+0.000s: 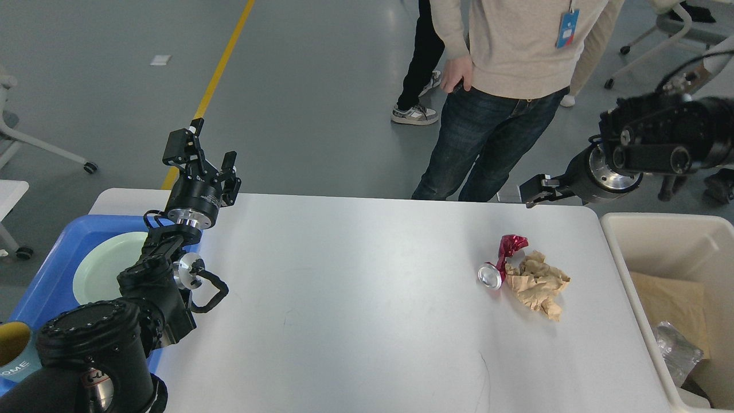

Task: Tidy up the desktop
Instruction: 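Move the right gripper down to the red wrapper, then grasp the red wrapper with the right gripper and lift it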

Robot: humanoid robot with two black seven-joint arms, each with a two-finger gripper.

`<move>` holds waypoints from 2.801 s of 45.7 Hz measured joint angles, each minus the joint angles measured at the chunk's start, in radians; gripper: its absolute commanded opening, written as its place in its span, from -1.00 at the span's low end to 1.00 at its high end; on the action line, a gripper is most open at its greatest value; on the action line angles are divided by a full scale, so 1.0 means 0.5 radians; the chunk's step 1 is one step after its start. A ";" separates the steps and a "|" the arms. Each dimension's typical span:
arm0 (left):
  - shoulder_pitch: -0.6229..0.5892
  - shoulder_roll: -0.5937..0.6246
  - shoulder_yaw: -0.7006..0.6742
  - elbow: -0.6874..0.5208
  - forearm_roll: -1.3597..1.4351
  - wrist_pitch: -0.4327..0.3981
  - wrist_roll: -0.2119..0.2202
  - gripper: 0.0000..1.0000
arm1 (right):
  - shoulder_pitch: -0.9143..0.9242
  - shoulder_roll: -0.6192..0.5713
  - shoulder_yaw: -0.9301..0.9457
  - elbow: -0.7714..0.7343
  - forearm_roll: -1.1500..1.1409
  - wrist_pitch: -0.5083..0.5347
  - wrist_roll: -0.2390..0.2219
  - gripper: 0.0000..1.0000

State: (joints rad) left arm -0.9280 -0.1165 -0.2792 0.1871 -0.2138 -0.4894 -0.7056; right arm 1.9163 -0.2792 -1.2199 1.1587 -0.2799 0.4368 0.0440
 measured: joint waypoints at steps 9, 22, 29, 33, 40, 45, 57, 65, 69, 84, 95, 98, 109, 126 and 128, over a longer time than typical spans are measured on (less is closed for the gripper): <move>0.000 0.000 0.000 0.000 0.000 0.000 0.000 0.93 | 0.093 0.075 0.041 -0.016 0.015 0.361 0.003 1.00; 0.000 0.000 0.000 0.000 0.000 0.000 0.000 0.93 | -0.541 0.060 0.448 -0.369 0.023 0.071 -0.006 1.00; 0.000 0.000 0.000 0.000 0.001 0.000 0.000 0.93 | -0.950 0.083 0.602 -0.571 0.023 -0.383 -0.014 1.00; 0.000 0.000 0.000 0.000 0.001 0.000 0.000 0.93 | -1.112 0.151 0.611 -0.692 0.023 -0.570 -0.015 1.00; 0.000 0.000 0.000 0.000 0.001 0.000 0.000 0.93 | -1.310 0.249 0.626 -0.926 0.027 -0.661 -0.017 0.98; 0.000 0.000 0.000 0.000 0.001 0.000 0.000 0.93 | -1.425 0.312 0.631 -1.079 0.058 -0.690 -0.017 0.94; 0.000 0.000 0.000 0.000 0.001 0.000 0.000 0.93 | -1.682 0.474 0.627 -1.353 0.156 -0.893 -0.021 0.87; 0.000 0.000 0.000 0.000 0.001 0.000 0.000 0.93 | -1.799 0.521 0.626 -1.428 0.158 -1.023 -0.021 0.58; 0.000 0.000 0.000 0.000 0.000 0.000 0.000 0.93 | -1.815 0.524 0.625 -1.433 0.158 -1.041 -0.021 0.32; 0.000 0.000 0.000 0.000 0.000 0.000 0.000 0.93 | -1.832 0.531 0.617 -1.434 0.156 -1.048 -0.021 0.18; 0.000 0.000 0.000 0.000 0.000 0.000 0.000 0.93 | -1.836 0.540 0.614 -1.416 0.144 -1.049 -0.019 -0.31; 0.000 0.000 0.000 0.000 0.000 0.000 0.000 0.93 | -1.841 0.546 0.615 -1.412 0.142 -1.049 -0.018 -0.31; 0.000 0.000 0.000 0.000 0.000 0.000 0.000 0.93 | -1.850 0.555 0.612 -1.408 0.136 -1.044 -0.017 -0.58; 0.000 0.000 0.000 0.000 0.000 0.000 0.000 0.93 | -1.620 0.456 0.635 -1.119 0.139 -1.026 -0.005 -0.90; 0.000 0.000 0.000 0.000 0.000 0.000 0.000 0.93 | -1.561 0.401 0.638 -1.037 0.139 -1.024 -0.004 -0.90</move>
State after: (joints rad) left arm -0.9281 -0.1164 -0.2792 0.1873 -0.2136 -0.4893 -0.7056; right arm 1.1358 -0.0786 -0.9012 0.6400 -0.2102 -0.0750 0.0422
